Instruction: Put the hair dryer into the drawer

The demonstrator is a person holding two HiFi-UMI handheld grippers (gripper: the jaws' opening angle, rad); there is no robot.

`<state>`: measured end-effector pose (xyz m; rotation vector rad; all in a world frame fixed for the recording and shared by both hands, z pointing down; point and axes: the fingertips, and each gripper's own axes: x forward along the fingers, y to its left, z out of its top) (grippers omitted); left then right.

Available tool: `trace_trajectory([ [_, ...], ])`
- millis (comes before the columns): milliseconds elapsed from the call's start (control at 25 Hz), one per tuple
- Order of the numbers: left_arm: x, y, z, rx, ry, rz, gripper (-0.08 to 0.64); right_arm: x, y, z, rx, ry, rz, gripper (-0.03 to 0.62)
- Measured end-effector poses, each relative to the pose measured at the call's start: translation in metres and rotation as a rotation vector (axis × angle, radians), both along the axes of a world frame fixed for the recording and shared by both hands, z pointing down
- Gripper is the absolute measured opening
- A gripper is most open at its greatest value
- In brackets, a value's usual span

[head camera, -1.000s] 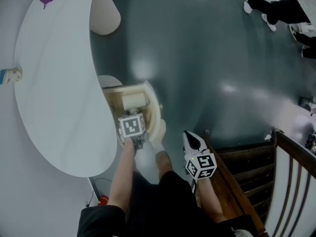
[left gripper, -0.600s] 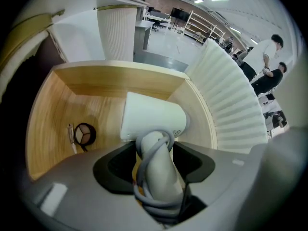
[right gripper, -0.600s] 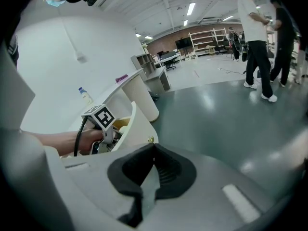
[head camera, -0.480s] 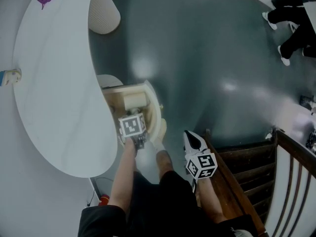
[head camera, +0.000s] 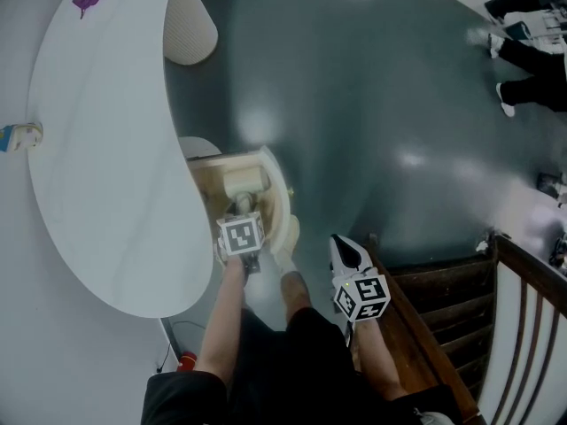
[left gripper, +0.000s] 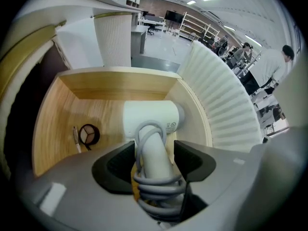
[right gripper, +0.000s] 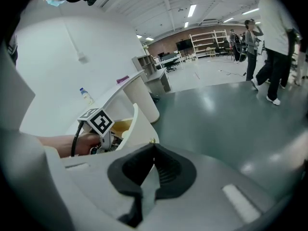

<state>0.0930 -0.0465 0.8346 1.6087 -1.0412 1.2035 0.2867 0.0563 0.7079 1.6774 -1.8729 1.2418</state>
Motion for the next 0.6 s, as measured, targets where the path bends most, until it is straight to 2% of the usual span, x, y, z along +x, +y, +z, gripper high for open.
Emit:
trace_trajectory([
  [120, 0.002, -0.001, -0.006, 0.028, 0.018, 0.011, 0.267, -0.004, 0.0, -0.005, 0.012, 0.002, -0.003, 0.003],
  [280, -0.005, 0.006, -0.022, 0.036, -0.01, 0.035, 0.262, -0.007, 0.001, -0.014, 0.034, 0.01, -0.002, 0.003],
  [480, 0.009, 0.011, -0.057, 0.105, 0.067, 0.059, 0.224, -0.011, 0.003, -0.033, 0.069, 0.019, -0.004, 0.003],
  [600, 0.014, 0.019, -0.078, 0.135, 0.087, 0.078, 0.202, -0.015, 0.006, -0.047, 0.091, 0.027, -0.011, 0.003],
])
